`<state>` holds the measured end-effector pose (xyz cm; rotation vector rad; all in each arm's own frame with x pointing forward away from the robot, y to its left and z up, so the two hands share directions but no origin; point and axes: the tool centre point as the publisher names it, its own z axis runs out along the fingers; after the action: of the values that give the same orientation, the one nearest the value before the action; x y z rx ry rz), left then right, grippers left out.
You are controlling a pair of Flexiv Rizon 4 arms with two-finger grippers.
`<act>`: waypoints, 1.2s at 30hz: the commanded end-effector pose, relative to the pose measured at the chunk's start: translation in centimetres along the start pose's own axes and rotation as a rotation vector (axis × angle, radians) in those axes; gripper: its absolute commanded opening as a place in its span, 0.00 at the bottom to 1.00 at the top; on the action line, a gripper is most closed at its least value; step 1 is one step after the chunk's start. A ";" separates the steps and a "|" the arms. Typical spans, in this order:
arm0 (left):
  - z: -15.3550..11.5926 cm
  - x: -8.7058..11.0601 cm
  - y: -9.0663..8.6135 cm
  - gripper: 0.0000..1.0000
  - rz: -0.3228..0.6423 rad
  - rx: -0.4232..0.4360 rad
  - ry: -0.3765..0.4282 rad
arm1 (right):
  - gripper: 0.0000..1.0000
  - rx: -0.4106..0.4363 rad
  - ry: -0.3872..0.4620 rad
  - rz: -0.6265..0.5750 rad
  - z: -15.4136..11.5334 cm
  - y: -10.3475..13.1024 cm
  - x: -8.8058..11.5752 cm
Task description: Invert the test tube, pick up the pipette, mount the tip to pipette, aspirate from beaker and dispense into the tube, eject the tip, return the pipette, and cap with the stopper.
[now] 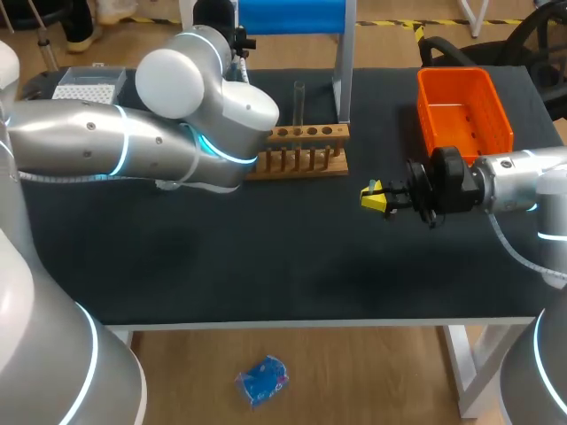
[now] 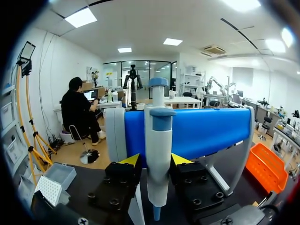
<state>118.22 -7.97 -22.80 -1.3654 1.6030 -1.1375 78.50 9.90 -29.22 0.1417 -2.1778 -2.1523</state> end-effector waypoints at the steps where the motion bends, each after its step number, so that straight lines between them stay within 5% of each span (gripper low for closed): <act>1: 0.6 0.2 0.3 0.36 -0.006 0.005 -0.010 | 0.00 0.000 0.000 -0.001 -0.1 0.0 0.0; 13: 0.8 0.3 0.3 0.32 -0.023 0.002 -0.029 | 0.00 0.000 0.000 -0.001 -0.1 0.0 0.0; 18: 0.6 0.2 0.2 0.00 -0.027 0.006 -0.039 | 0.00 0.000 0.000 -0.001 -0.1 0.0 0.0; 36: -1.4 0.2 -2.3 0.00 -0.005 0.051 -0.044 | 0.00 0.000 0.000 -0.001 -0.1 0.0 0.0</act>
<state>117.88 -8.18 -20.78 -1.3513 1.5191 -1.1363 78.50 9.90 -29.22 0.1418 -2.1778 -2.1523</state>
